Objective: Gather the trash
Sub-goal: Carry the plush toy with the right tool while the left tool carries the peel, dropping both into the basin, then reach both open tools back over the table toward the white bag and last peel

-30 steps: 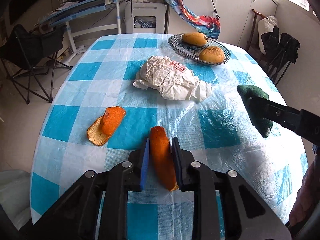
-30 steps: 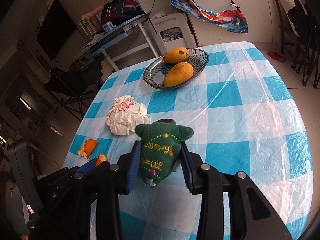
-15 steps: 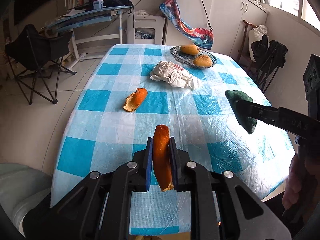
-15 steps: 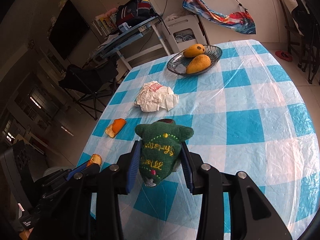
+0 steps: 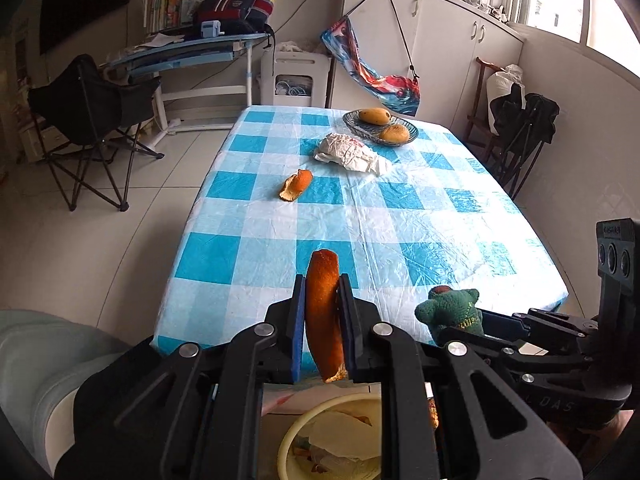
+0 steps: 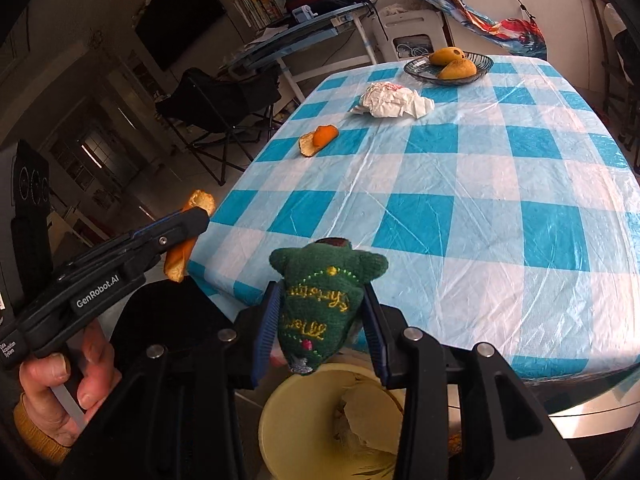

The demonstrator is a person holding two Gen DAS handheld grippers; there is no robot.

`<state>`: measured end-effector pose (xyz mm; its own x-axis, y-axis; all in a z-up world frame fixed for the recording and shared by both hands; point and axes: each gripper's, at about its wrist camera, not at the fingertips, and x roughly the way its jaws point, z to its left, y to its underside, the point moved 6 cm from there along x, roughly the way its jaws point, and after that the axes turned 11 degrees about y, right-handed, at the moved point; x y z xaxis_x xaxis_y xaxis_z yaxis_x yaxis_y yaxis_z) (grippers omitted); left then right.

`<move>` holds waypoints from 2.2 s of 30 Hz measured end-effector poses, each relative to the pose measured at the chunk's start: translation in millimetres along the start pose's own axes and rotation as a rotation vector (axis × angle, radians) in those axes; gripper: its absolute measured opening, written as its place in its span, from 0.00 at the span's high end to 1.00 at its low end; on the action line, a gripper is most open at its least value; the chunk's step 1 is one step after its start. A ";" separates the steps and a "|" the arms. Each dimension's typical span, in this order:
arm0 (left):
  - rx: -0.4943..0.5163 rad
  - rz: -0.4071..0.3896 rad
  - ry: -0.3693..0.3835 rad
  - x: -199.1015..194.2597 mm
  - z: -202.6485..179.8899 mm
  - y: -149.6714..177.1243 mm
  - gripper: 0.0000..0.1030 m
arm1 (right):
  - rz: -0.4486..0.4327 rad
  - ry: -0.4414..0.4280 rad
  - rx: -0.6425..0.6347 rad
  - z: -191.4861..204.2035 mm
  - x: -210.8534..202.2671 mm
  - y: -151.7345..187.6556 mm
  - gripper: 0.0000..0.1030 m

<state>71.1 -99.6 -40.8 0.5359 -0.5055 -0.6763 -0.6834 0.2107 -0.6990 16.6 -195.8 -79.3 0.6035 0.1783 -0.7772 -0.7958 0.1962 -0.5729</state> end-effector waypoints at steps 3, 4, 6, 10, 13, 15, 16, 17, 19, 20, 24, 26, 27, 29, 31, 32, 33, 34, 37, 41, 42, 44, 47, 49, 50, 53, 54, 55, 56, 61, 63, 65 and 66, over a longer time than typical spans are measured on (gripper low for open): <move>-0.007 -0.005 0.001 -11.9 3.7 9.7 0.85 | 0.055 -0.006 -0.070 18.8 -1.9 27.7 0.60; -0.007 -0.007 0.001 -15.8 4.4 13.0 0.85 | 0.073 -0.009 -0.090 24.6 -2.3 36.6 0.59; -0.008 -0.009 0.001 -22.7 5.0 18.3 0.85 | 0.108 -0.004 -0.124 32.9 -2.5 50.3 0.55; -0.010 -0.005 0.015 -32.8 3.1 30.1 0.85 | 0.085 0.034 -0.129 34.8 -11.2 58.4 0.41; -0.006 0.014 0.032 -35.9 -1.5 42.6 0.85 | 0.025 0.046 -0.021 15.7 -23.3 50.3 0.37; 0.006 0.039 0.050 -35.9 -7.4 53.4 0.85 | -0.006 0.047 0.064 1.2 -29.9 46.7 0.36; 0.018 0.061 0.065 -34.8 -12.3 60.0 0.85 | -0.026 0.045 0.100 -4.2 -33.7 44.7 0.36; 0.036 0.089 0.080 -32.4 -17.7 67.1 0.85 | -0.046 0.040 0.128 -8.5 -37.1 42.7 0.35; 0.087 0.152 0.100 -25.5 -29.2 83.1 0.85 | -0.080 0.038 0.165 -15.0 -42.9 39.8 0.35; 0.110 0.189 0.114 -21.5 -34.0 91.2 0.85 | -0.092 0.040 0.178 -17.4 -44.9 39.0 0.34; 0.151 0.247 0.102 -16.2 -42.0 113.8 0.80 | -0.116 0.044 0.206 -19.3 -48.7 37.8 0.33; 0.140 0.229 0.084 -20.7 -38.6 111.9 0.67 | -0.111 0.055 0.204 -18.6 -47.8 39.1 0.33; 0.131 0.207 0.072 -24.9 -35.7 108.3 0.57 | -0.111 0.062 0.199 -17.5 -47.5 39.0 0.33; 0.112 0.156 0.055 -34.4 -28.0 98.4 0.51 | -0.115 0.071 0.187 -15.2 -46.4 37.9 0.33; 0.088 0.113 0.046 -42.7 -20.9 91.1 0.48 | -0.118 0.079 0.180 -14.7 -46.2 37.2 0.33; 0.073 0.090 0.040 -46.8 -16.7 87.1 0.44 | -0.117 0.083 0.179 -14.4 -44.9 36.8 0.32; 0.060 0.067 0.031 -50.4 -12.7 84.3 0.40 | -0.115 0.088 0.177 -14.3 -43.4 36.8 0.32; 0.047 0.044 0.019 -54.0 -8.6 81.8 0.37 | -0.114 0.094 0.175 -14.6 -42.7 37.2 0.32; 0.001 -0.012 -0.012 -63.3 4.8 74.4 0.27 | -0.109 0.110 0.161 -13.4 -40.1 38.0 0.30; -0.065 -0.046 -0.030 -68.1 22.9 68.0 0.22 | -0.103 0.126 0.138 -10.4 -39.6 41.3 0.28; -0.076 -0.051 -0.037 -68.1 26.6 67.7 0.21 | -0.101 0.129 0.134 -9.2 -39.2 42.0 0.27; -0.089 -0.053 -0.046 -67.5 31.5 67.2 0.20 | -0.099 0.132 0.129 -8.5 -38.2 41.9 0.27; -0.098 -0.052 -0.052 -65.9 34.0 68.4 0.20 | -0.098 0.133 0.129 -8.2 -37.6 42.0 0.25; -0.097 -0.053 -0.053 -65.5 33.4 69.3 0.19 | -0.099 0.136 0.129 -8.2 -37.7 41.9 0.24; -0.096 -0.053 -0.053 -65.5 33.4 69.4 0.18 | -0.099 0.136 0.130 -8.2 -37.6 41.9 0.24; -0.091 -0.057 -0.056 -66.1 32.5 70.4 0.17 | -0.101 0.139 0.133 -8.7 -37.7 41.9 0.22; -0.090 -0.060 -0.057 -66.4 33.1 70.0 0.17 | -0.103 0.139 0.134 -8.7 -38.1 41.8 0.22; -0.091 -0.063 -0.059 -66.8 33.4 69.9 0.17 | -0.104 0.138 0.134 -8.8 -38.2 41.5 0.22; -0.093 -0.065 -0.062 -67.3 34.0 69.8 0.16 | -0.103 0.138 0.133 -8.4 -37.9 41.4 0.22; -0.115 -0.072 -0.074 -67.6 40.2 69.5 0.15 | -0.101 0.137 0.125 -6.3 -35.5 41.3 0.22; -0.124 -0.071 -0.078 -66.9 43.3 70.3 0.15 | -0.098 0.138 0.121 -5.5 -34.3 41.1 0.22; -0.131 -0.071 -0.082 -66.4 45.4 70.0 0.14 | -0.100 0.137 0.119 -4.5 -34.3 40.7 0.22; -0.133 -0.073 -0.084 -66.5 46.6 69.4 0.14 | -0.101 0.135 0.118 -4.0 -34.6 40.4 0.22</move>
<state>11.1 -12.4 -55.2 0.6224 -0.4427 -0.6455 -0.6976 0.0602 -0.7140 -36.6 -197.9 -76.6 0.6613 0.0226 -0.7497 -0.7153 0.3197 -0.6214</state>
